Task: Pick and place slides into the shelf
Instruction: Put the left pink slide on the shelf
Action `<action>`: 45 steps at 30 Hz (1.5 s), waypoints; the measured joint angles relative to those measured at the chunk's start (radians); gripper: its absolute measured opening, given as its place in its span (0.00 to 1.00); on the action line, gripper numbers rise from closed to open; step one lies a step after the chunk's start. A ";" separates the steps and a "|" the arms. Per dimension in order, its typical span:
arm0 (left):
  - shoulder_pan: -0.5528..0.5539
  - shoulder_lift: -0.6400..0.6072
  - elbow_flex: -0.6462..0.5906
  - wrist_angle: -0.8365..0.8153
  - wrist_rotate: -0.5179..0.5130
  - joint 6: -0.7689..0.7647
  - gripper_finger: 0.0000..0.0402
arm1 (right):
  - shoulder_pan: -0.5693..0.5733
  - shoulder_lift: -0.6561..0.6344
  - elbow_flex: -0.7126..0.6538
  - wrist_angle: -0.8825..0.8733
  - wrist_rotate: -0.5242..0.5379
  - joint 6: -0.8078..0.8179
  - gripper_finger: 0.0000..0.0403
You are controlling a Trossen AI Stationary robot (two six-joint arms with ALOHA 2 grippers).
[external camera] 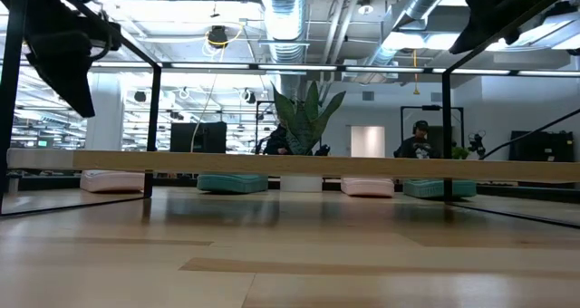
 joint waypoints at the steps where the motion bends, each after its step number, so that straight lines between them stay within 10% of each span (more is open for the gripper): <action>1: 0.000 0.012 0.000 0.006 -0.001 0.006 0.44 | 0.000 0.000 0.000 0.000 0.000 -0.003 0.19; 13: 0.128 0.154 0.015 0.002 -0.020 -0.082 0.44 | 0.000 0.000 0.000 0.001 0.000 -0.108 0.19; 24: 0.467 0.233 0.183 -0.021 0.007 0.297 0.44 | 0.000 0.000 0.000 0.003 0.000 -0.140 0.19; 34: 0.797 0.233 0.207 0.016 0.352 0.592 0.44 | 0.000 0.001 0.000 0.007 0.001 -0.153 0.19; 45: 0.870 0.233 0.207 0.007 0.269 0.790 0.44 | 0.000 0.001 0.000 -0.003 0.001 -0.126 0.19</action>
